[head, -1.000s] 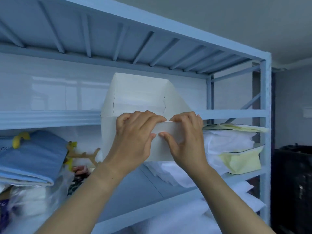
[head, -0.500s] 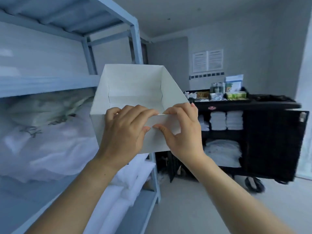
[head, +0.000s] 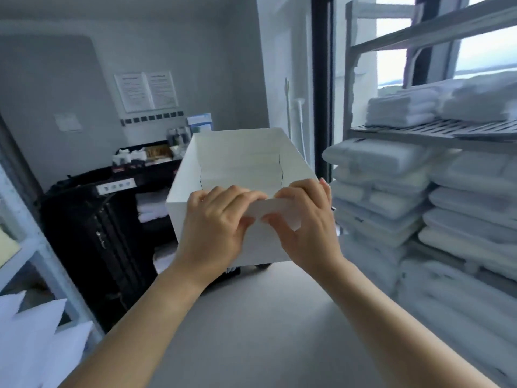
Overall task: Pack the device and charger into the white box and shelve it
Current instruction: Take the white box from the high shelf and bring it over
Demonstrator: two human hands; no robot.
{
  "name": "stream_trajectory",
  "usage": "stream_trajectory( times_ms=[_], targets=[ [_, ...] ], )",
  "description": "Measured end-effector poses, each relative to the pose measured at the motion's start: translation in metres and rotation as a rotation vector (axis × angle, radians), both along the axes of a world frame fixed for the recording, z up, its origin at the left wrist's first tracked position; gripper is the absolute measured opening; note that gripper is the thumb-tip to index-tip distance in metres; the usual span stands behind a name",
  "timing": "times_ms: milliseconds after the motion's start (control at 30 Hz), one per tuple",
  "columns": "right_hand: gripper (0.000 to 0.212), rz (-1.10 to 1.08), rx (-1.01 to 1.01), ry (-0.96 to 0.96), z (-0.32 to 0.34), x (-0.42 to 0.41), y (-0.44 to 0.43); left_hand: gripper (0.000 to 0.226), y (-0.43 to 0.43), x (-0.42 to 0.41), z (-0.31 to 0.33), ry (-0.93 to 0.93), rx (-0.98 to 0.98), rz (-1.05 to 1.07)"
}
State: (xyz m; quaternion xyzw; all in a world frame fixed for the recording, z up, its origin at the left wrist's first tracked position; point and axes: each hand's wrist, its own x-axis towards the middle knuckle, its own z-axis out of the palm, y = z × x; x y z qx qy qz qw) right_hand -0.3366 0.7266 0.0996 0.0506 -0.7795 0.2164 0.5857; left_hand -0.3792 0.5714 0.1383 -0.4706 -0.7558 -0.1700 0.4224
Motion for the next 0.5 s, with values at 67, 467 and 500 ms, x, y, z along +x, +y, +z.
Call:
stream_trajectory(
  times_ms=[67,467,500],
  targets=[
    [0.025,-0.104,-0.006,-0.006,-0.001,0.017,0.027,0.031,0.033,0.0,-0.001,0.007,-0.007,-0.1],
    [0.026,-0.57,0.004,-0.003,0.01,0.146,0.212,0.032,0.269,0.062,0.002,0.021,0.075,-0.596],
    [0.026,-0.593,0.006,-0.006,0.011,0.155,0.229,0.032,0.289,0.068,0.002,0.023,0.081,-0.62]
  ],
)
